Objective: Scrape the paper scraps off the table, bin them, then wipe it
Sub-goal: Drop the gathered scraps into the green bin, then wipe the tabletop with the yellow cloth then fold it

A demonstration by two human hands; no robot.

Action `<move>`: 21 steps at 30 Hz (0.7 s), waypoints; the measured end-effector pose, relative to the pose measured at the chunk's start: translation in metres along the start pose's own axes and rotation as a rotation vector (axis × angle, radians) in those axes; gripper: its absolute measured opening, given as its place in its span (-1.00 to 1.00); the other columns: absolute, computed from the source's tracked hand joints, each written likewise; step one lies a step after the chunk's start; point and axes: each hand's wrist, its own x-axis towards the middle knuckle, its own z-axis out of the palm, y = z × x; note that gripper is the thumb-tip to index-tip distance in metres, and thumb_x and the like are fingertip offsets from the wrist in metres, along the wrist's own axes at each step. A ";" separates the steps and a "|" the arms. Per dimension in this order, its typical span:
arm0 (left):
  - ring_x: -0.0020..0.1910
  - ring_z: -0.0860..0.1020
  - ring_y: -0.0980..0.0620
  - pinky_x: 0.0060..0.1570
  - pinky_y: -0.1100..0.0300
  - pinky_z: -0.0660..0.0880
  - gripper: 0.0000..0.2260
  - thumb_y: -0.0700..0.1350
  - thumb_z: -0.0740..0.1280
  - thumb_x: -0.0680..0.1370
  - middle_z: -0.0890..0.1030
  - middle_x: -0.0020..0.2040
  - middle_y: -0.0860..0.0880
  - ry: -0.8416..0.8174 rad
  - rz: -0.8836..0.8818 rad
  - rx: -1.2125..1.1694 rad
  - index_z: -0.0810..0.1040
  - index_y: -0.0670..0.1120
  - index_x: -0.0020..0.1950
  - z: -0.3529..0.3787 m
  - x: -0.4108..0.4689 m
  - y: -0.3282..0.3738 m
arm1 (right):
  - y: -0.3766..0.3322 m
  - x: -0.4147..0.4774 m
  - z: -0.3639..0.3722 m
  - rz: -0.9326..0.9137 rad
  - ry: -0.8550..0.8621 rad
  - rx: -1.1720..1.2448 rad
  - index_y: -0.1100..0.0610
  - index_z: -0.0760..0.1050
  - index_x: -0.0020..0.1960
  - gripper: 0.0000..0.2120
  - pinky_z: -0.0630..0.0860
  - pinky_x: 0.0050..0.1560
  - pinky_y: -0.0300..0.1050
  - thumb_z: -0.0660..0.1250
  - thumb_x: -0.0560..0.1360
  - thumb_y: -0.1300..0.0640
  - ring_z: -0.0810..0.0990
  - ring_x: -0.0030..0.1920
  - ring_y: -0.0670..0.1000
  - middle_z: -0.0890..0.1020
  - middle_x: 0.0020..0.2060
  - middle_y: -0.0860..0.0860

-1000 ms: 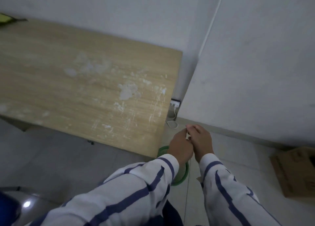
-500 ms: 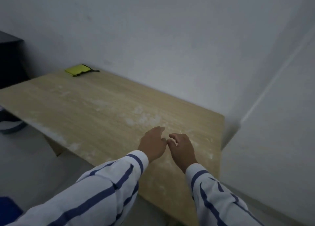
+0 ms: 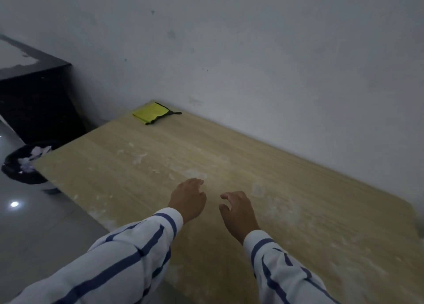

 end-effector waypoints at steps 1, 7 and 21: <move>0.39 0.29 -0.05 0.36 0.03 0.26 -0.60 -0.02 0.17 0.58 0.32 0.44 0.01 -0.002 -0.015 -0.004 0.32 -0.01 0.42 -0.004 0.012 -0.008 | -0.005 0.012 0.005 -0.010 -0.011 -0.009 0.10 0.43 0.24 -0.71 0.32 0.22 -0.10 0.17 0.54 0.09 0.37 0.24 0.07 0.43 0.20 0.06; 0.36 0.33 -0.07 0.33 0.00 0.31 -0.61 -0.05 0.19 0.58 0.35 0.42 -0.01 0.065 -0.094 -0.084 0.33 -0.04 0.41 -0.026 0.075 -0.043 | -0.024 0.087 0.025 -0.053 -0.049 -0.020 0.11 0.44 0.23 -0.71 0.32 0.16 -0.12 0.19 0.53 0.12 0.37 0.20 0.08 0.42 0.17 0.07; 0.47 0.13 -0.07 0.43 -0.02 0.12 -0.52 0.00 0.17 0.57 0.19 0.50 -0.05 0.101 -0.188 -0.011 0.19 -0.05 0.48 -0.094 0.244 -0.193 | -0.124 0.270 0.126 -0.078 -0.077 -0.023 0.13 0.44 0.22 -0.72 0.28 0.10 -0.17 0.18 0.52 0.17 0.36 0.19 0.07 0.43 0.16 0.08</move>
